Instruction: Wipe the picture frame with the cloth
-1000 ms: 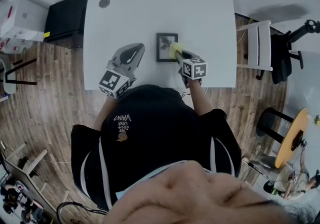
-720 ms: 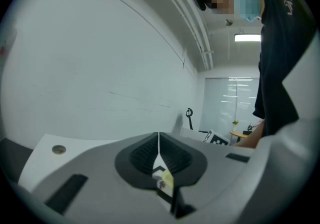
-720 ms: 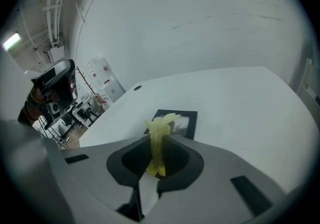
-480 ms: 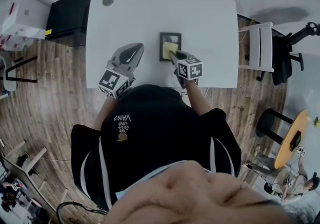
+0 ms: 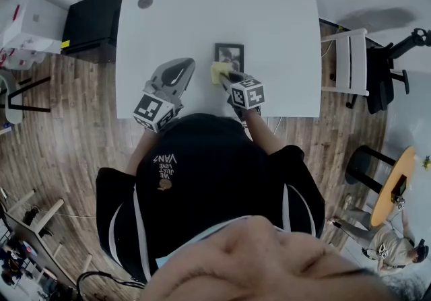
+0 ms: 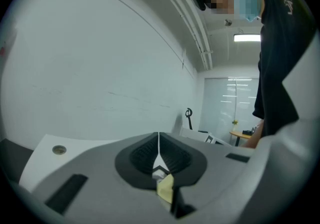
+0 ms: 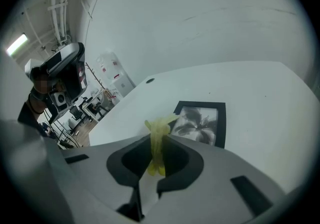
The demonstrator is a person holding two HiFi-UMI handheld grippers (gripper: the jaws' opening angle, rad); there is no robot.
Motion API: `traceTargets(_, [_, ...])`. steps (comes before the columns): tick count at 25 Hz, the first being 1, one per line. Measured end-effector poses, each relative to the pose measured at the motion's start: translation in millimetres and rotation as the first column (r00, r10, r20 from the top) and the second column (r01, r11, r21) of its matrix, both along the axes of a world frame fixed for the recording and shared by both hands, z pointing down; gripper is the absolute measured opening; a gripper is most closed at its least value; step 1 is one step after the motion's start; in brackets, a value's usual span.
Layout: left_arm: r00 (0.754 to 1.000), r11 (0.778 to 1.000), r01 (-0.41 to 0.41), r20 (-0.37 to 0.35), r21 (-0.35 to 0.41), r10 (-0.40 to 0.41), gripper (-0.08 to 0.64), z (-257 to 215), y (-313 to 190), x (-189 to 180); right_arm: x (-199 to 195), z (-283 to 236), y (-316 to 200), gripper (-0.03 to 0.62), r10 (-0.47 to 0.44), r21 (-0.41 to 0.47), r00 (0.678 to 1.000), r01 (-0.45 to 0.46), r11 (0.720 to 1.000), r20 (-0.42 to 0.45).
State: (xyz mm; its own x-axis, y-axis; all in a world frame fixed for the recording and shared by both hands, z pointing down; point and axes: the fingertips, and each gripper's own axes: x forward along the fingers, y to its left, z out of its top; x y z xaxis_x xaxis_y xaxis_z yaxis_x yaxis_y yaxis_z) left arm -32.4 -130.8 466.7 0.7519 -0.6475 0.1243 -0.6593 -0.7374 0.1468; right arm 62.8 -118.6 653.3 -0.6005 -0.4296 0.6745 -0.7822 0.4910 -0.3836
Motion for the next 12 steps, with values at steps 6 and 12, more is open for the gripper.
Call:
traceTargets(6, [1.000,1.000,-0.004,0.004,-0.002,0.004,0.017,1,1,3,7,10,4,0.043,-0.001,-0.015,1.000,0.001,1.000,-0.029])
traceTargets(12, [1.000,1.000,-0.019,0.002,-0.002,0.019,0.017,3,2,11,23,15,7,0.044,0.019,-0.025,0.999,-0.020,0.999,-0.048])
